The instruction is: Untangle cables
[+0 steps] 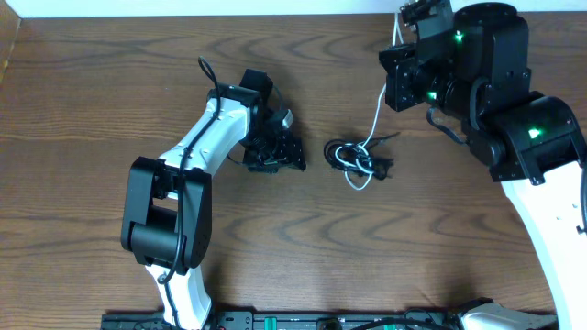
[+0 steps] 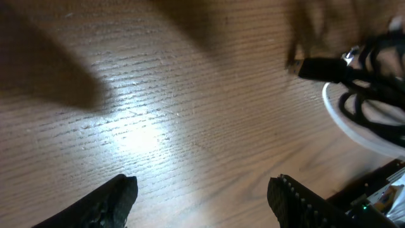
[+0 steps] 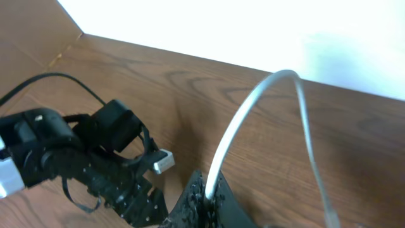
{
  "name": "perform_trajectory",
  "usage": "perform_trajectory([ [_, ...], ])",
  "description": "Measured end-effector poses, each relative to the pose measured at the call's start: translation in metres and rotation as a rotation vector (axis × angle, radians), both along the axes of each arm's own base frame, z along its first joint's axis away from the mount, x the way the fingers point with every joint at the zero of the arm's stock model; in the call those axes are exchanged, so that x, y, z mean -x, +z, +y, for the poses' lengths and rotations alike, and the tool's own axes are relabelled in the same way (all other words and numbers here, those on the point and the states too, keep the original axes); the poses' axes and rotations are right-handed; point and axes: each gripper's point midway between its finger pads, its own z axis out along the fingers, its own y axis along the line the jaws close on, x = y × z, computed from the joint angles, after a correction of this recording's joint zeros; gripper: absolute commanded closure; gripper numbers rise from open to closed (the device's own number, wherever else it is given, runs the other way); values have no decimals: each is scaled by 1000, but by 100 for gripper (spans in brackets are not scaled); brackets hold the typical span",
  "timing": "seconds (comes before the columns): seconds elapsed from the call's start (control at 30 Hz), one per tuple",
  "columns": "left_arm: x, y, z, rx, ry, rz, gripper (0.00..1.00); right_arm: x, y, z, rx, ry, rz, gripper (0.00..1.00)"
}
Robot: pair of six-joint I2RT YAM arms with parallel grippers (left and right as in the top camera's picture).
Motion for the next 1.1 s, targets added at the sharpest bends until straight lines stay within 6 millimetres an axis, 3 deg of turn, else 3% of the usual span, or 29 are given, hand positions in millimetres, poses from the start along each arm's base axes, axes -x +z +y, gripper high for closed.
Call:
perform_trajectory([
  [0.3,-2,-2,-1,3,0,-12,29,-3,6,2,17,22,-44,99],
  [0.5,-2,-3,-1,4,0,-12,29,5,-7,-1,43,26,12,99],
  [0.8,-2,5,-15,105,-36,-26,29,23,-41,-8,101,28,168,99],
  [1.1,-1,7,-18,131,-48,-27,29,17,-107,-6,180,26,394,99],
])
